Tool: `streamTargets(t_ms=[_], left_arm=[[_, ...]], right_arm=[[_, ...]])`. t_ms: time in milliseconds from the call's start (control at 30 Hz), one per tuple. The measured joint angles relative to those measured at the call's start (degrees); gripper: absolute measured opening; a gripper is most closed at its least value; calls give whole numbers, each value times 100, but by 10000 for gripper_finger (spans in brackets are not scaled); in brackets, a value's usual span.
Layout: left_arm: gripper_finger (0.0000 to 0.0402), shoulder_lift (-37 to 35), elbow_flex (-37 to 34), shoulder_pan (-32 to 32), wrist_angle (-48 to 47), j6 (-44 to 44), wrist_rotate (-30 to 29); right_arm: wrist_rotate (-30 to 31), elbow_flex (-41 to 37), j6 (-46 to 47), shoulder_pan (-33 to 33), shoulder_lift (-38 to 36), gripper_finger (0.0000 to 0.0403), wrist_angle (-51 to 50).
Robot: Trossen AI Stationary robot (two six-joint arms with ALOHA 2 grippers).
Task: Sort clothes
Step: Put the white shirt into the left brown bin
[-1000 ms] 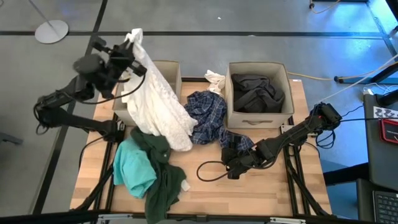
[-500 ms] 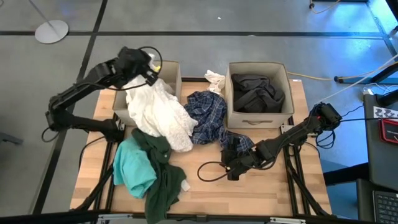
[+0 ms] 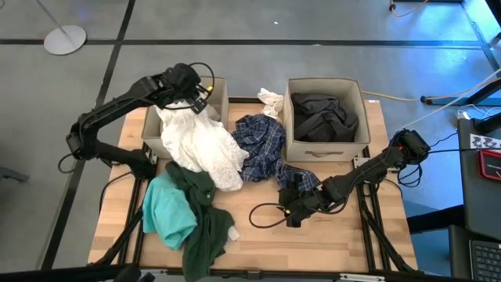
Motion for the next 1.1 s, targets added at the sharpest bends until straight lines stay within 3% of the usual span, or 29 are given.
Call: streamTargets(t_ms=[333,533,633,733,800,933,1100], left_arm=[[224,2,221,152,-96,-106,5],[238,-153,885,135,-359,-66,9],[236,-358,1087,-77,-434,-159,640],[235,-598,1093,-475,-468,-202,1555],[235,-705,1064,-879,-514,-329,1796],[233,-717,1056,-1819,-850,-661,1753],[232,-566,1054,-2939,-945,-1125,1255]], right_arm=[[6,0,-148,-1,0,269,-10],[8,0,-147,0,0,269,-12],[8,0,-147,0,0,269,-10],[17,0,-149,-2,0,269,-8],[20,0,-149,-2,0,269,-8],[25,0,-149,-2,0,269,-2],[33,0,-149,-2,0,269,38]])
